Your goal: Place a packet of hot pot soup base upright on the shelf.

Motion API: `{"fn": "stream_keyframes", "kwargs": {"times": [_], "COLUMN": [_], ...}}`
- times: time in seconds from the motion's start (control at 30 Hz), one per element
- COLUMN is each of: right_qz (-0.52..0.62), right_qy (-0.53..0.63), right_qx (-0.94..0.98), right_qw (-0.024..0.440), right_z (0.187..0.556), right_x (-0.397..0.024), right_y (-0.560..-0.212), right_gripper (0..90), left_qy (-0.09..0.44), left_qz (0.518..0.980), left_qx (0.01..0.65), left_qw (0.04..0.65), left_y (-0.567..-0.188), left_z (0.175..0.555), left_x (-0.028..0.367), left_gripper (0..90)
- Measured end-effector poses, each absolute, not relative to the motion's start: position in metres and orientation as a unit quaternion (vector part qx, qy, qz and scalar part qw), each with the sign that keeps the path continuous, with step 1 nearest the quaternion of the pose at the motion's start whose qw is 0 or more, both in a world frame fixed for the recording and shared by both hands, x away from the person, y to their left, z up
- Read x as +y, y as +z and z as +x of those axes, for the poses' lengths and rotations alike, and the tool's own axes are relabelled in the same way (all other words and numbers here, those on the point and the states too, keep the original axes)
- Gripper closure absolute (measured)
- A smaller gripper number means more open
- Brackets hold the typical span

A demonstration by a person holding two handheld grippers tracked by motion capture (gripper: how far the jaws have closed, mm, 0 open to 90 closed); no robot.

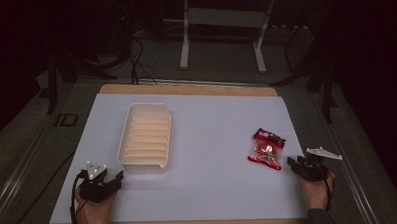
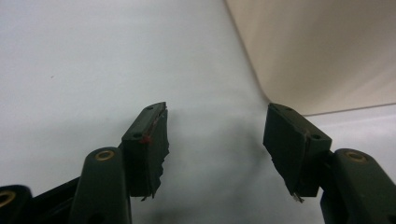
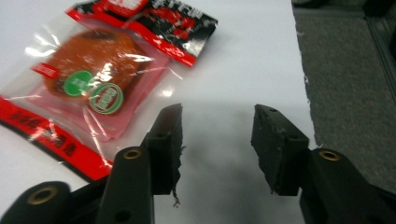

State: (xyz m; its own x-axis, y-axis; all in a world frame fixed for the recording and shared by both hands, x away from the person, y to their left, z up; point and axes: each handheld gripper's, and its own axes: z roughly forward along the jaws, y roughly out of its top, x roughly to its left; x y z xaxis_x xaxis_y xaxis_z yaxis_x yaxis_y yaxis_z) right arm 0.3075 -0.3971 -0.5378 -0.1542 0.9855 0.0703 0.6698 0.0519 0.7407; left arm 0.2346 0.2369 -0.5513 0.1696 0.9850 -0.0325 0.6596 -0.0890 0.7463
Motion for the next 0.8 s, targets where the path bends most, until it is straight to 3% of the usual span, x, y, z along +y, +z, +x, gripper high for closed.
{"fn": "stream_keyframes", "kwargs": {"times": [0.4, 0.8], "right_qz": [0.573, 0.554], "right_qy": [0.337, 0.358], "right_qx": [0.709, 0.718], "right_qw": [0.235, 0.223], "right_z": [0.307, 0.320], "right_x": [-0.384, -0.389], "right_y": [-0.529, -0.512], "right_gripper": [58.4, 54.8], "left_qy": [0.267, 0.269], "left_qz": [0.685, 0.692], "left_qx": [0.589, 0.584], "left_qw": [0.336, 0.328], "left_y": [-0.550, -0.551], "left_z": [0.231, 0.231], "left_x": [0.236, 0.234], "left_gripper": [50.1, 48.7]}}
